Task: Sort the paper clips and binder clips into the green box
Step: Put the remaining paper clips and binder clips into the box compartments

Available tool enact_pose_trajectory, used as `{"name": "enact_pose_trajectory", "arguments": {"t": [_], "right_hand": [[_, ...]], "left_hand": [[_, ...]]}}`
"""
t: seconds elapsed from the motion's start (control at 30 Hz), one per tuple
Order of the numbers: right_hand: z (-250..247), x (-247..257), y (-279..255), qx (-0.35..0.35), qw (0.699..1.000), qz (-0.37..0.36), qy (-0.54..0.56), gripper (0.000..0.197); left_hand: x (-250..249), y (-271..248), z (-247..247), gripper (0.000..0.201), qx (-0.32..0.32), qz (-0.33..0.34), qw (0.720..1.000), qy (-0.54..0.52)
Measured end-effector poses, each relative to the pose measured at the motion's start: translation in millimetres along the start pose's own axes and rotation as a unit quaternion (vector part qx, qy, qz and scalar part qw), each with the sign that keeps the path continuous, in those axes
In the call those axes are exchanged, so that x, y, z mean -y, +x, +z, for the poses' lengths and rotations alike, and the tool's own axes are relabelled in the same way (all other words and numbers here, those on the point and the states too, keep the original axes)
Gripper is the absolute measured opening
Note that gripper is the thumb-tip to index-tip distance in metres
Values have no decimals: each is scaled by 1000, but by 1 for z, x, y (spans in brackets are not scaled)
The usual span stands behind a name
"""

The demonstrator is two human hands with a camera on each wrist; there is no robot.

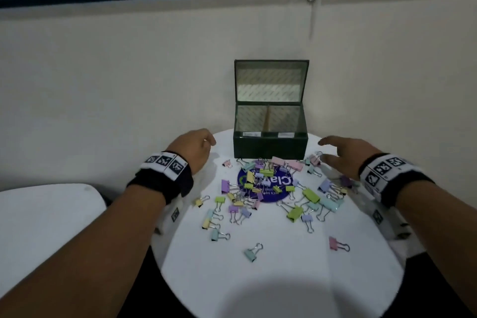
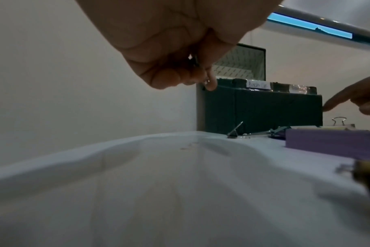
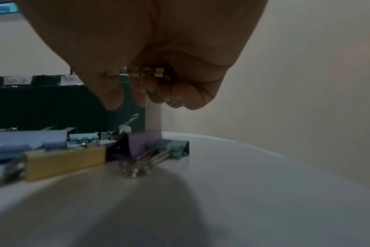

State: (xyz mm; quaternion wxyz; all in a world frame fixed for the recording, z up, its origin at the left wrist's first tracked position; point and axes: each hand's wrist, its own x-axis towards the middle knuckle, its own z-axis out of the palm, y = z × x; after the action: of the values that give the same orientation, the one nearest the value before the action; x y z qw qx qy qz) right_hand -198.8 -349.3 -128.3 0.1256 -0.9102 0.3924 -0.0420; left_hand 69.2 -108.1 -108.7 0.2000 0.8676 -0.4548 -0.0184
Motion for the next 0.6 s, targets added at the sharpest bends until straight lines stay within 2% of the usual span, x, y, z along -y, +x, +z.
{"name": "enact_pose_trajectory", "arguments": {"t": [0.07,0.17,0.33,0.43,0.53,0.6], "right_hand": [[3,1,5,30,999,5,-27,44],[4,5,7,59,997,-6,-47,38],[5,5,9,47,998,11,-41,27],[7,7,8,43,999,15,-28,31],[1,8,2,12,1000,10,10,28],[-6,10,-4,-50,997,-12,55,26]], "left_hand": [[-1,1,1,25,21,9,1000,12],[0,6,8,13,63,14,995,75],[-9,12,14,40,132,30,982,132],[-14,13,14,40,161,29,977,135],[-12,16,15,28,153,34,978,135],[-8,18,15,23,142,36,980,136]]}}
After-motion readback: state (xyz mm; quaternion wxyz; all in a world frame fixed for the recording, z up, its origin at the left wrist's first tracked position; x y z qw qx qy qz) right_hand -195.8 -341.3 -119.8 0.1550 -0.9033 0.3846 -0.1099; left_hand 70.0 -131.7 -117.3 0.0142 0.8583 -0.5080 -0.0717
